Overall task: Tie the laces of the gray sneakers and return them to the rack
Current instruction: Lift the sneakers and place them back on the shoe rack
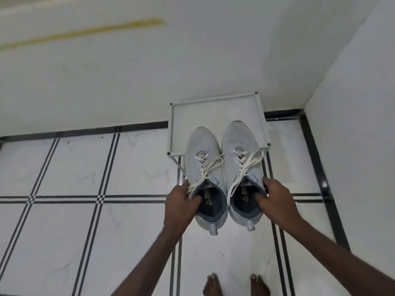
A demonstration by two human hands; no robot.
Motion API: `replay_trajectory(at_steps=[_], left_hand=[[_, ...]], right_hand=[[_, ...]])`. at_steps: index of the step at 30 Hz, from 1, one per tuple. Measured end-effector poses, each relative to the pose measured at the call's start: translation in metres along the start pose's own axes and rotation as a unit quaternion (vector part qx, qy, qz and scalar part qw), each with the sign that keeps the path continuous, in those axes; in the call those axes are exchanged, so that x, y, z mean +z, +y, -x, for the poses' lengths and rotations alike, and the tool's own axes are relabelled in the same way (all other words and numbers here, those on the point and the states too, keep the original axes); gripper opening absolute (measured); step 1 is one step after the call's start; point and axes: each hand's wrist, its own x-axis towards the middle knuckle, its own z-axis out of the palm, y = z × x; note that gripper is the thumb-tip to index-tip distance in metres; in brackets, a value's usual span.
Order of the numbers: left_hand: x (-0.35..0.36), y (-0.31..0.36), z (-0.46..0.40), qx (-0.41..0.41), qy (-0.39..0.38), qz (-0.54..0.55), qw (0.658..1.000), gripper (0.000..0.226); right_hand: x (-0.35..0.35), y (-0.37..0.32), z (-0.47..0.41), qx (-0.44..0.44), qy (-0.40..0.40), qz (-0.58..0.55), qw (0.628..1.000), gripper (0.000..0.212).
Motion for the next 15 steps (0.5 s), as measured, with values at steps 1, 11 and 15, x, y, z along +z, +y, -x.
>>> replay_trajectory(at_steps=[1, 11, 15], left_hand=[[-0.007, 0.014, -0.004, 0.004, 0.004, -0.004, 1.000, 0.012], [-0.030, 0.085, -0.115, 0.006, 0.021, 0.001, 1.000, 0.010], [-0.015, 0.075, -0.184, 0.003, 0.020, 0.003, 1.000, 0.019]], right_hand=[[-0.013, -0.009, -0.004, -0.002, 0.006, -0.002, 1.000, 0.008], [-0.059, -0.059, -0.117, -0.001, 0.014, -0.006, 1.000, 0.010], [-0.038, -0.060, -0.187, 0.019, 0.009, 0.000, 1.000, 0.011]])
